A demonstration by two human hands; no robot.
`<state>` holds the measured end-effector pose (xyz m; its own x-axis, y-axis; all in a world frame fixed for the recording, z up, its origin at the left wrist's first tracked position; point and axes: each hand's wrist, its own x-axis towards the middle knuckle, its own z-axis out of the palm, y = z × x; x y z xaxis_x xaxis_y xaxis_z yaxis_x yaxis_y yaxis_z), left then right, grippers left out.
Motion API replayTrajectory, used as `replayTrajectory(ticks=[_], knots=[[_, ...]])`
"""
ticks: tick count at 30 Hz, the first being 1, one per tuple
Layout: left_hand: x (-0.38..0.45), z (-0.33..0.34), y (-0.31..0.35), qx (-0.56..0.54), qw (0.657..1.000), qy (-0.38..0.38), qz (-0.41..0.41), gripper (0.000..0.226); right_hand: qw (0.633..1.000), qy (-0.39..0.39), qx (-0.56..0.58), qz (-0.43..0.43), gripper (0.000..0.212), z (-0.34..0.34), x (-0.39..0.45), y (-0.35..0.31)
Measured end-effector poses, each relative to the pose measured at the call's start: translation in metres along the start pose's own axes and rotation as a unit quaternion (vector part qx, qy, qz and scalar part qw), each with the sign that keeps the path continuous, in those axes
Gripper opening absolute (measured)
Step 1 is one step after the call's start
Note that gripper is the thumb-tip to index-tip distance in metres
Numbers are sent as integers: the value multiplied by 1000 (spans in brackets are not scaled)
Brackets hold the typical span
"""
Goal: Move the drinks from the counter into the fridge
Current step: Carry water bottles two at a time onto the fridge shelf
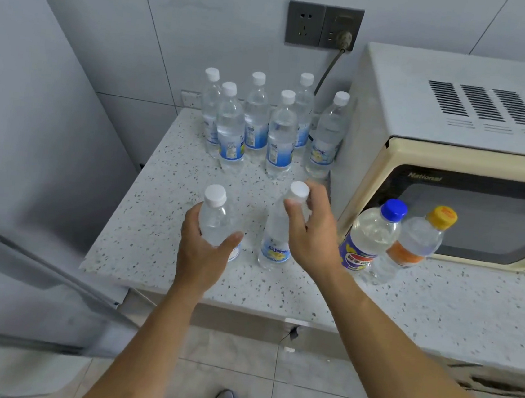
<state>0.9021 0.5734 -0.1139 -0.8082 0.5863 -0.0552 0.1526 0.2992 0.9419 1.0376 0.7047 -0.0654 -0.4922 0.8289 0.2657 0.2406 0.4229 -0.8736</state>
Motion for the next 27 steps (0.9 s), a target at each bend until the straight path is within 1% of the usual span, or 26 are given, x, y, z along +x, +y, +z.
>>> replayTrajectory(ticks=[1, 2, 5, 6, 7, 10, 14, 17, 20, 24, 27], knots=[[0, -1, -2, -5, 1000, -11, -3, 78, 1000, 1, 4, 1, 20, 2, -7, 3], [0, -2, -5, -9, 1000, -22, -8, 79, 1000, -8, 8, 11, 30, 5, -13, 6], [3, -3, -15, -14, 999, -47, -19, 80, 994, -56, 21, 90, 74, 15, -27, 20], [4, -2, -19, -17, 998, -53, -22, 79, 992, -59, 20, 109, 80, 19, -30, 25], [4, -2, -22, -24, 998, -59, -28, 77, 991, -56, 16, 121, 81, 23, -32, 30], [2, -1, -30, -38, 997, -65, -37, 70, 990, -43, 10, 131, 73, 34, -37, 40], [1, -1, -39, -44, 997, -63, -26, 72, 987, -35, 20, 154, 72, 46, -34, 42], [-1, -3, -37, -46, 997, -56, -21, 65, 983, 0, 40, 178, 68, 47, -33, 41], [-14, -11, -36, -43, 998, -46, -29, 58, 981, 32, 53, 183, 65, 39, -49, 41], [-51, -27, -44, -81, 993, -60, -69, 49, 974, 26, 127, 184, 50, 19, -89, 39], [-90, -41, -50, -141, 979, -110, -98, 44, 953, 4, 209, 220, 37, 3, -122, 40]])
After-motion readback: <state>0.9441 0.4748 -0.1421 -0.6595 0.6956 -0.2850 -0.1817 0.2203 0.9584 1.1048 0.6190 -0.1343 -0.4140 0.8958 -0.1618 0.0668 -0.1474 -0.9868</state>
